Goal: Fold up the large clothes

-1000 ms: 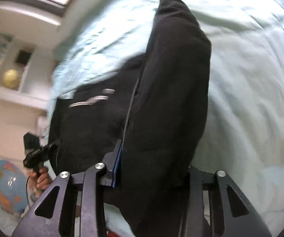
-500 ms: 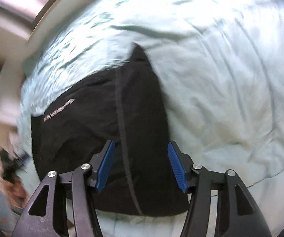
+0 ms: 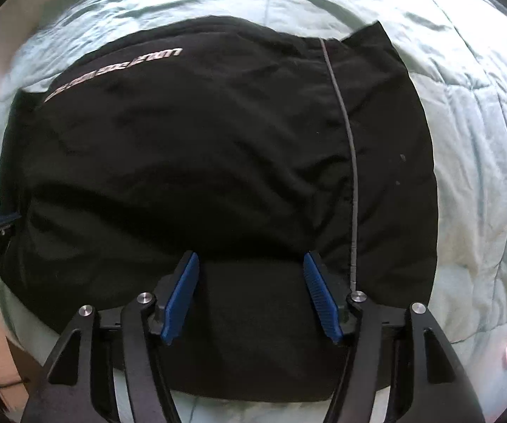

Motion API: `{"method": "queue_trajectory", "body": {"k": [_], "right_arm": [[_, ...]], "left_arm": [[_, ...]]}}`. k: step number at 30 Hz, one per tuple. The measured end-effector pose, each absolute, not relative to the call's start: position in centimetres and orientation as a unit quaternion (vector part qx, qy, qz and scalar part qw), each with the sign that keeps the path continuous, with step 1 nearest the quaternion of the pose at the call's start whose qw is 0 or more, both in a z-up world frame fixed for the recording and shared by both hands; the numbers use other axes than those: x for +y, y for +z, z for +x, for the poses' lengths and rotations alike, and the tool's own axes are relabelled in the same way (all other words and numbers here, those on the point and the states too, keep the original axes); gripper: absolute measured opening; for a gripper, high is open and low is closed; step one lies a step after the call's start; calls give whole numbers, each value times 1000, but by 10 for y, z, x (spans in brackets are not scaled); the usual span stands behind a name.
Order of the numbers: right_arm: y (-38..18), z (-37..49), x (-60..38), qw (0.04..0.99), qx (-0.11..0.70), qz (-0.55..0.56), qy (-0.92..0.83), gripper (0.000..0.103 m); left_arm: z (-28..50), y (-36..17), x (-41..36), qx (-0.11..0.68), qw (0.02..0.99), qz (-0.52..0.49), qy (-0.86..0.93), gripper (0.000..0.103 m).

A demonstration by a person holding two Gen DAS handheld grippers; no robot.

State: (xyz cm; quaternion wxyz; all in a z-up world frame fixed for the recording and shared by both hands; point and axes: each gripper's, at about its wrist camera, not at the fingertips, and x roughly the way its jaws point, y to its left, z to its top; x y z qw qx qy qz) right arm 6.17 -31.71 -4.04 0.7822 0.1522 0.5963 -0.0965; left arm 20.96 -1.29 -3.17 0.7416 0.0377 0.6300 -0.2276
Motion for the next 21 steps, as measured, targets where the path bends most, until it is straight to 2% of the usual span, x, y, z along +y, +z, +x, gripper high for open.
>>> {"method": "queue_trajectory", "body": {"k": [5, 8, 14, 21], "right_arm": [[-20, 65, -317, 783, 593, 153, -108, 65], [16, 63, -316, 802, 566, 167, -94, 65], [117, 56, -297, 860, 487, 114, -103, 66], [185, 52, -278, 884, 441, 111, -109, 69]], "left_arm": [[199, 12, -18, 587, 768, 61, -248, 57], [188, 57, -23, 542, 794, 76, -265, 57], [169, 142, -41, 474, 829, 95, -281, 58], [147, 190, -51, 433, 858, 100, -257, 58]]}}
